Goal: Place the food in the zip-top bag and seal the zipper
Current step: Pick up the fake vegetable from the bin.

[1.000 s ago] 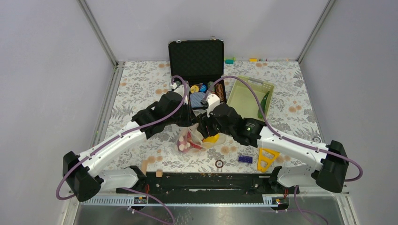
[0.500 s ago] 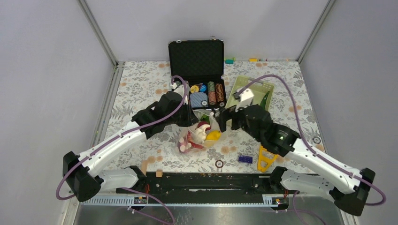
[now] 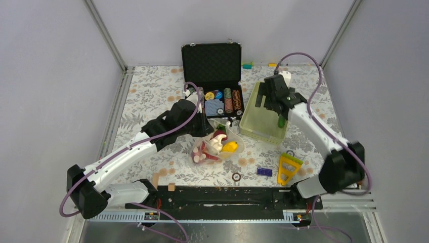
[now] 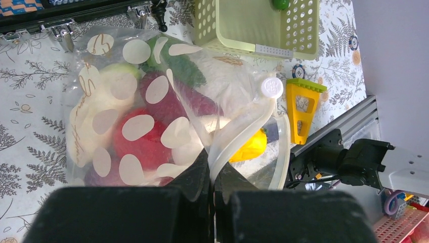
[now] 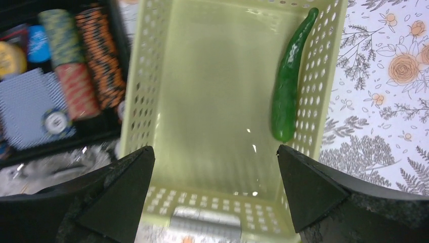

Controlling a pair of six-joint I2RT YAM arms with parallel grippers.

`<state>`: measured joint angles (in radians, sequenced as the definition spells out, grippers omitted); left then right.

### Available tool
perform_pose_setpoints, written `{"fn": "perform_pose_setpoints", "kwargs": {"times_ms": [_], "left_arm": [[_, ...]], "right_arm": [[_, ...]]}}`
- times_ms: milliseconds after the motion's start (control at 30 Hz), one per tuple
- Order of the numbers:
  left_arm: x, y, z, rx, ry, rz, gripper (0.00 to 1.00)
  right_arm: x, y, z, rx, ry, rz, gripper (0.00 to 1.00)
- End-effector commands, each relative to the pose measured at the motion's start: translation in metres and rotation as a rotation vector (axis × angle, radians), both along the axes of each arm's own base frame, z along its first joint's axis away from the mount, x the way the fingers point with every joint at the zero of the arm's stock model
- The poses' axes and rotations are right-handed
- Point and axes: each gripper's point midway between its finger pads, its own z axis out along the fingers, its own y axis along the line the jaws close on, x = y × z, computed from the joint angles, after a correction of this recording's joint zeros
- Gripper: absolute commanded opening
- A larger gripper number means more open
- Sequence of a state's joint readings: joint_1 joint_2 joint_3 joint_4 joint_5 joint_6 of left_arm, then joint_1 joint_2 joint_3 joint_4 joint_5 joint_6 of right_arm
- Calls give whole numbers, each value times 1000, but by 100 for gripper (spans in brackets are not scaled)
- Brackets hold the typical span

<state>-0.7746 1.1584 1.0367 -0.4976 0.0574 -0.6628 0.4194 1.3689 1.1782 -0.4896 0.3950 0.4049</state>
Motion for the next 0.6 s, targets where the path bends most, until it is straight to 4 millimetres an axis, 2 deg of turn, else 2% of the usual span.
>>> {"fn": "perform_pose_setpoints", "kwargs": {"times_ms": [0, 100, 233, 367, 567], "left_arm": [[5, -11, 30, -105, -85, -29, 0], [5, -11, 29, -107, -84, -29, 0], [6, -14, 28, -115, -86, -35, 0], [5, -18, 29, -117, -91, -67, 0], [7, -18, 30, -116, -93, -67, 0]], "right_arm": [[40, -16, -39, -60, 151, -74, 99], [58, -36, -60, -82, 235, -152, 99], [74, -48, -90, -24, 315, -207, 99], [77, -50, -112, -31, 382, -215, 98], [70, -62, -129, -94, 433, -262, 97]]}}
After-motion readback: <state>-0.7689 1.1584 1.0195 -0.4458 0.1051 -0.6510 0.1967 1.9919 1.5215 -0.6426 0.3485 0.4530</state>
